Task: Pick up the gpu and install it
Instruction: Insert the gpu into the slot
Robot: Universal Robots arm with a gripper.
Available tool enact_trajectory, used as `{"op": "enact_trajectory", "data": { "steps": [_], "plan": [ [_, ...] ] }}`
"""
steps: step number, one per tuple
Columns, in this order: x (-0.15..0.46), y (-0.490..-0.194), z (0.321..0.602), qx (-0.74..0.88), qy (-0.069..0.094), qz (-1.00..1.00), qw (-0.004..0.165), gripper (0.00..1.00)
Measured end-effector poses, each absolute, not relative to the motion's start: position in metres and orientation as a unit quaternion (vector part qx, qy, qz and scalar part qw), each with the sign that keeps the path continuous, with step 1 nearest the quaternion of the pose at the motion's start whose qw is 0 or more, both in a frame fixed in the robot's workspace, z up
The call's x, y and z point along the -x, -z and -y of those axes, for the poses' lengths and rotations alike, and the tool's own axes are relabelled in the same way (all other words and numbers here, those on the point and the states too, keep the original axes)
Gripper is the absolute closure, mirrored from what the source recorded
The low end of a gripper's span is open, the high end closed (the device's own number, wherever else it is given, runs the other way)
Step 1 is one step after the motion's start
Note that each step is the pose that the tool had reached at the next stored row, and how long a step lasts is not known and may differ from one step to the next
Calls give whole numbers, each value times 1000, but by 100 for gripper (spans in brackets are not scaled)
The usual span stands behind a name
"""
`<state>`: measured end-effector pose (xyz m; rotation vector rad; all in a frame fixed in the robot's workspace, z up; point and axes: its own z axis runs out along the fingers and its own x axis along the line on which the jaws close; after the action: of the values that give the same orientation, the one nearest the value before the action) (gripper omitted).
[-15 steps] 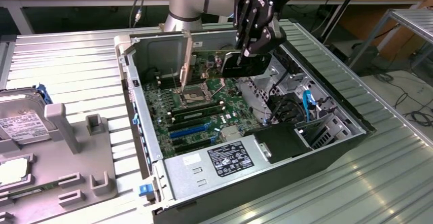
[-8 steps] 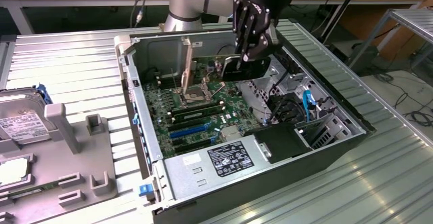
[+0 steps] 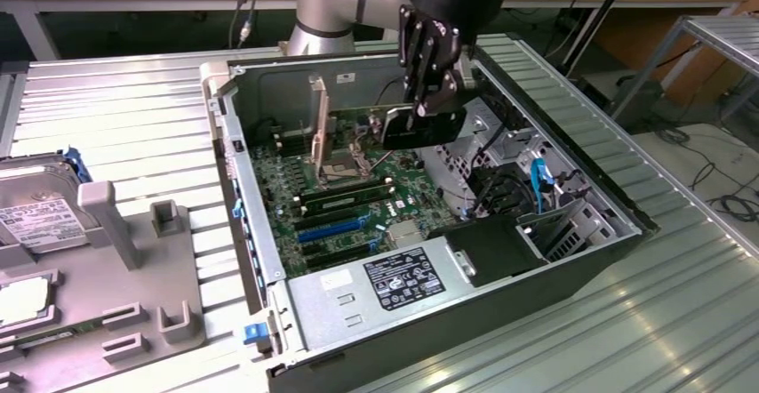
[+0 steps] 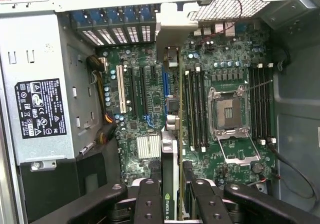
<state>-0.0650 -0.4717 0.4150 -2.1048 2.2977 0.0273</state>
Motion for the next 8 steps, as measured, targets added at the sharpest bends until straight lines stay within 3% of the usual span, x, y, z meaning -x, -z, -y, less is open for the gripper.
{"op": "enact_trajectory", "data": {
  "steps": [8],
  "plan": [
    [67, -409, 465, 675, -9, -738, 13, 73]
  ]
}}
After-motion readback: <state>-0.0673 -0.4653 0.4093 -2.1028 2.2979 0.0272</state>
